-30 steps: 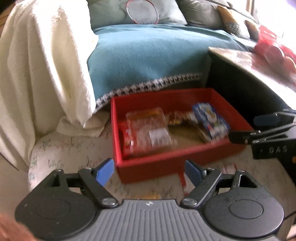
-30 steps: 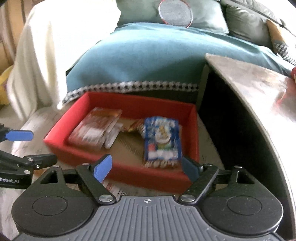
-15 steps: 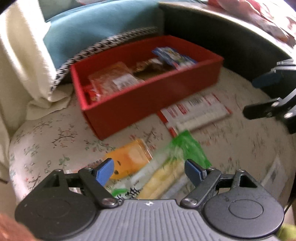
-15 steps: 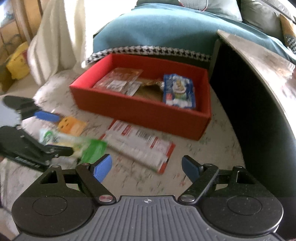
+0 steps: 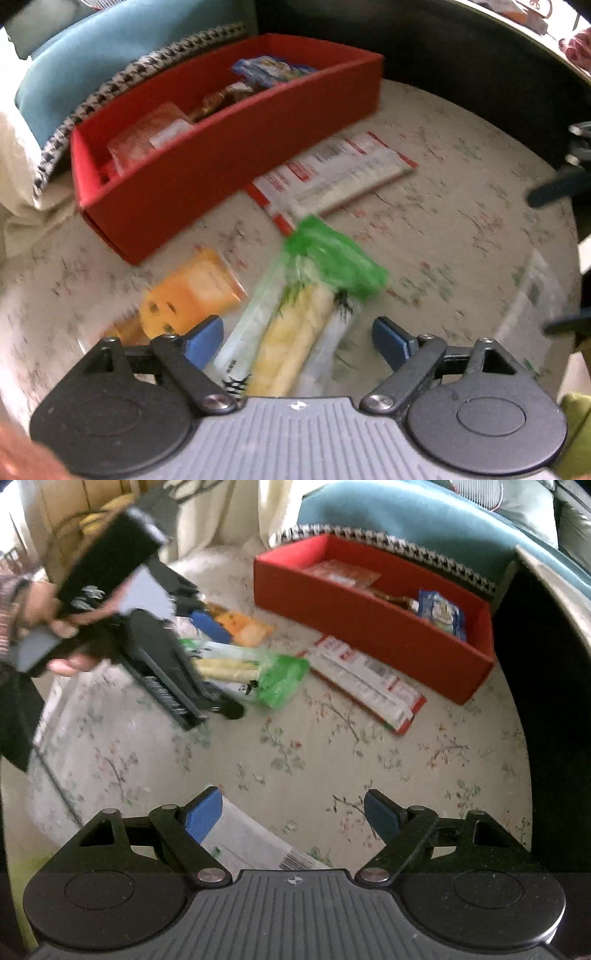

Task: Organize snacks
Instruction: 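Move the left gripper to the green bamboo shoot pouch and grasp it, then grasp the white packet with the right gripper while the left gripper holds the green pouch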

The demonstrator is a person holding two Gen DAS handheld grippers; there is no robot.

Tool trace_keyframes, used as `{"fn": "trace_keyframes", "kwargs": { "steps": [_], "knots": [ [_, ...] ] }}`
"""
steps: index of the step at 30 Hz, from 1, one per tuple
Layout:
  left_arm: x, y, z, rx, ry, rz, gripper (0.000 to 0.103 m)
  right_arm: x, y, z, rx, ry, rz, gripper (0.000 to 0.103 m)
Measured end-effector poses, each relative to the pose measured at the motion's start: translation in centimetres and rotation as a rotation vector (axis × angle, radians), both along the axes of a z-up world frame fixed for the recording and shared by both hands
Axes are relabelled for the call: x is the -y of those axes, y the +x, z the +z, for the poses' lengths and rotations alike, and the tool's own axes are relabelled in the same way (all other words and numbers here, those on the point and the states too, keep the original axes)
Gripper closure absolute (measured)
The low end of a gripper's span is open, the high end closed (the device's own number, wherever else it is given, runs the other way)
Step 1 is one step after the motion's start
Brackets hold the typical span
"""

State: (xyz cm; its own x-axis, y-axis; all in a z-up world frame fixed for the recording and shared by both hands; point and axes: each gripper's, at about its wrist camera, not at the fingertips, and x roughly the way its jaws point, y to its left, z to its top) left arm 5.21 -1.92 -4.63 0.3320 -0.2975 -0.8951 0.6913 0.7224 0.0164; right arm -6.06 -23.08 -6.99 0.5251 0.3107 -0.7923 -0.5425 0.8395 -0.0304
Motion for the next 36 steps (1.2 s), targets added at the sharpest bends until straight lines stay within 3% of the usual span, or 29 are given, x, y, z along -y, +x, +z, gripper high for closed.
{"fn": "trace_keyframes", "kwargs": {
  "steps": [2, 6, 8, 13, 18, 19, 22, 24, 28, 32, 36],
  "knots": [
    [0.5, -1.5, 0.3, 0.016, 0.017, -0.018, 0.031, 0.4, 0.5, -0.3, -0.017, -0.017, -0.025, 0.015],
    [1.3, -3.6, 0.5, -0.019, 0.022, -0.051, 0.031, 1.3, 1.1, -0.5, -0.031, -0.020, -0.069, 0.015],
    [1.6, -3.6, 0.6, 0.000, 0.030, -0.044, 0.031, 1.7, 1.2, -0.5, -0.036, -0.011, -0.081, 0.015],
    [2.0, -0.7, 0.6, -0.049, -0.024, 0.111, 0.028, 1.7, 1.2, -1.1, -0.048, -0.028, -0.066, 0.015],
    [3.1, -0.6, 0.2, 0.002, -0.019, 0.168, 0.026, 1.7, 1.1, -2.0, -0.067, -0.064, -0.052, 0.015],
    [3.2, -0.7, 0.2, 0.010, -0.016, 0.170, 0.029, 1.6, 1.1, -2.2, -0.072, -0.070, -0.049, 0.015],
    [3.1, -0.9, 0.7, 0.011, -0.035, 0.172, 0.056, 1.4, 1.0, -2.4, -0.068, -0.088, -0.036, 0.015],
    [2.8, -1.0, 0.9, 0.014, -0.036, 0.208, 0.065, 1.2, 1.0, -2.5, -0.069, -0.100, -0.029, 0.015],
    [1.7, -1.2, 1.2, 0.019, -0.031, 0.271, 0.070, 1.2, 0.9, -2.4, -0.058, -0.097, -0.020, 0.015],
    [0.4, -1.2, 2.0, 0.018, -0.075, 0.313, 0.071, 1.2, 0.9, -2.4, -0.054, -0.100, -0.016, 0.015],
    [-0.5, -0.9, 3.0, 0.019, -0.126, 0.347, 0.071, 0.4, 0.1, -2.8, -0.042, -0.130, 0.075, 0.015]
  ]
}}
